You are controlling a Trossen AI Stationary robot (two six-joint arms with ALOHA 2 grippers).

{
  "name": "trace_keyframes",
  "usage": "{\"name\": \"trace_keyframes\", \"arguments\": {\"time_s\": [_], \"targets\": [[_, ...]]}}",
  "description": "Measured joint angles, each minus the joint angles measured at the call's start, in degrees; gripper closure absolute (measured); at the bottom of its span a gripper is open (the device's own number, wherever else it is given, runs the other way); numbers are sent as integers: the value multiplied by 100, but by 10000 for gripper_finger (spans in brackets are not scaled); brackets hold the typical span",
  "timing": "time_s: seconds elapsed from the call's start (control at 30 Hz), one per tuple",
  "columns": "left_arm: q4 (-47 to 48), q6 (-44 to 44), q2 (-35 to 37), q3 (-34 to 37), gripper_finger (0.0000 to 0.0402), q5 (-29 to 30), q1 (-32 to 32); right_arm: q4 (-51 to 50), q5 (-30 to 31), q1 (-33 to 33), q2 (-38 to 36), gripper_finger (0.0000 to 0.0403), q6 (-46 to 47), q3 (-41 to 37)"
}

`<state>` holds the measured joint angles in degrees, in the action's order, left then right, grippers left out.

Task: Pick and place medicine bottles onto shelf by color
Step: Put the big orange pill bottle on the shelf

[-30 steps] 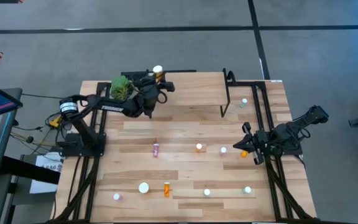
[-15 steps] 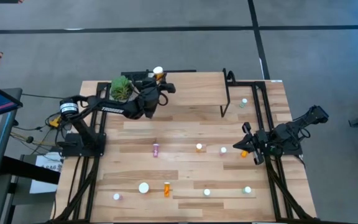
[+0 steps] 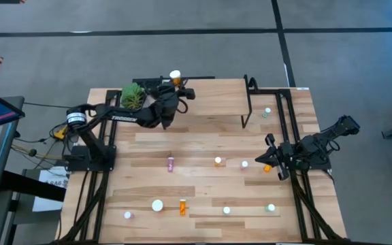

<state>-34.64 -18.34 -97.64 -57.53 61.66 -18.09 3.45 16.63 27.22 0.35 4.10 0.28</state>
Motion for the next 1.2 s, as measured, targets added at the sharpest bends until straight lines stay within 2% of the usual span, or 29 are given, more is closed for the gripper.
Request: {"name": "trace_keyframes", "arguments": {"time_s": [0.17,0.4,0.93,1.2], "targets": [[29,-119,-497,-167,242,5,-52,1,-1,0,-1,370,0,0],[55,270,-914,-505,242,526,-63,1,-1,0,1,370,0,1],[757,-102,-905,-538,241,635,-71,-1,-1,0,-1,370,0,-1],[772,-140,-905,-534,197,626,-70,-1,-1,0,-1,370,0,1]]}}
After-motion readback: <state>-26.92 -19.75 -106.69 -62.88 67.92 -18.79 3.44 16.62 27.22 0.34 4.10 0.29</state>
